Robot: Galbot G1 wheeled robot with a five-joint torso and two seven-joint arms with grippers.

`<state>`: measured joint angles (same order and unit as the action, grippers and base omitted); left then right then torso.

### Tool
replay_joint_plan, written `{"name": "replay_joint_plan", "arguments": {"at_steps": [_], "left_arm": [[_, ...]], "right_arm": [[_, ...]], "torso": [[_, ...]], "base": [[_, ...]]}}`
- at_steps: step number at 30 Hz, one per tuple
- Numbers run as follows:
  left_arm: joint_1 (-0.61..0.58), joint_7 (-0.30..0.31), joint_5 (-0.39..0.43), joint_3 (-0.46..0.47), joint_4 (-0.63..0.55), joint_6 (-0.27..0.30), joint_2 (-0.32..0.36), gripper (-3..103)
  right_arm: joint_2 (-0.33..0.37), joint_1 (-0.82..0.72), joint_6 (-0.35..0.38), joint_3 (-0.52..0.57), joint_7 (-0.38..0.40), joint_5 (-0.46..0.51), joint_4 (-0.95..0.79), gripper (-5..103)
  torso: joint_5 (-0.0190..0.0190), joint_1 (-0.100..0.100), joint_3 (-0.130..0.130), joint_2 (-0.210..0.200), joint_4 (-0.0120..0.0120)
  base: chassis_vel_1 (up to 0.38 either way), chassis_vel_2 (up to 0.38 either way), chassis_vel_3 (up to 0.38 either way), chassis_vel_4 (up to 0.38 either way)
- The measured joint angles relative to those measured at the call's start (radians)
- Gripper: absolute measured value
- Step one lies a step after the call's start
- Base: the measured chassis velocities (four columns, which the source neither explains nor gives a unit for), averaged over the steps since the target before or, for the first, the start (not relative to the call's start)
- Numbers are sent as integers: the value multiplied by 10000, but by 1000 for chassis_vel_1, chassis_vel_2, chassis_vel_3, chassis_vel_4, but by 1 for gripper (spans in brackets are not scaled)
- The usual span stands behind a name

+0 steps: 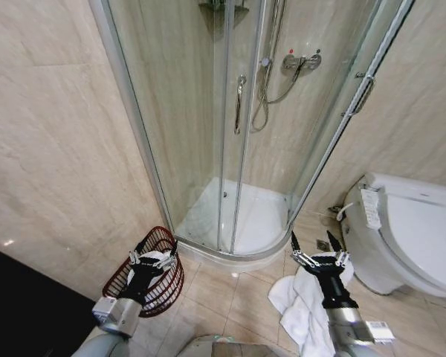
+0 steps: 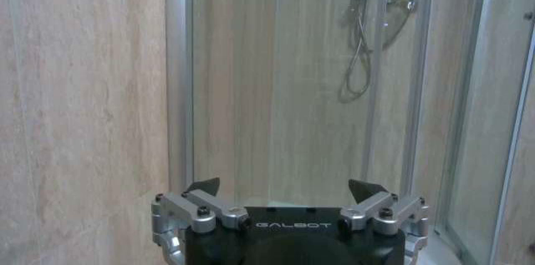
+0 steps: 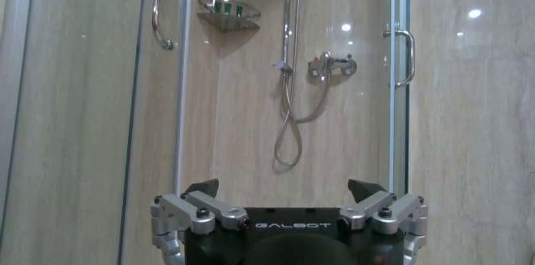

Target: Discard the used towel into the hamper.

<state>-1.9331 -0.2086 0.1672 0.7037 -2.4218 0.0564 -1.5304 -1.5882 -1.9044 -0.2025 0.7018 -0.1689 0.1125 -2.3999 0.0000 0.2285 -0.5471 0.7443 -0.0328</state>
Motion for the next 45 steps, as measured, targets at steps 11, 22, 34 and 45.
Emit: {"name": "replay_joint_plan", "arguments": {"at_steps": [11, 22, 34, 45], "left_arm": [[0, 0, 0, 0, 0, 0, 0, 100], [0, 0, 0, 0, 0, 0, 0, 100], [0, 0, 0, 0, 0, 0, 0, 100], [0, 0, 0, 0, 0, 0, 0, 100]], "right_arm": [[0, 0, 0, 0, 0, 0, 0, 100], [0, 0, 0, 0, 0, 0, 0, 100], [0, 0, 0, 0, 0, 0, 0, 100], [0, 0, 0, 0, 0, 0, 0, 100]], "torso": [[0, -201, 270, -471, 0], [0, -429, 558, -988, 0], [0, -632, 874, -1503, 2], [0, -807, 1119, -1926, 0]], "base": [[0, 0, 0, 0], [-29, -28, -27, -28], [-72, -84, -81, -78], [-29, -29, -24, -28]]}}
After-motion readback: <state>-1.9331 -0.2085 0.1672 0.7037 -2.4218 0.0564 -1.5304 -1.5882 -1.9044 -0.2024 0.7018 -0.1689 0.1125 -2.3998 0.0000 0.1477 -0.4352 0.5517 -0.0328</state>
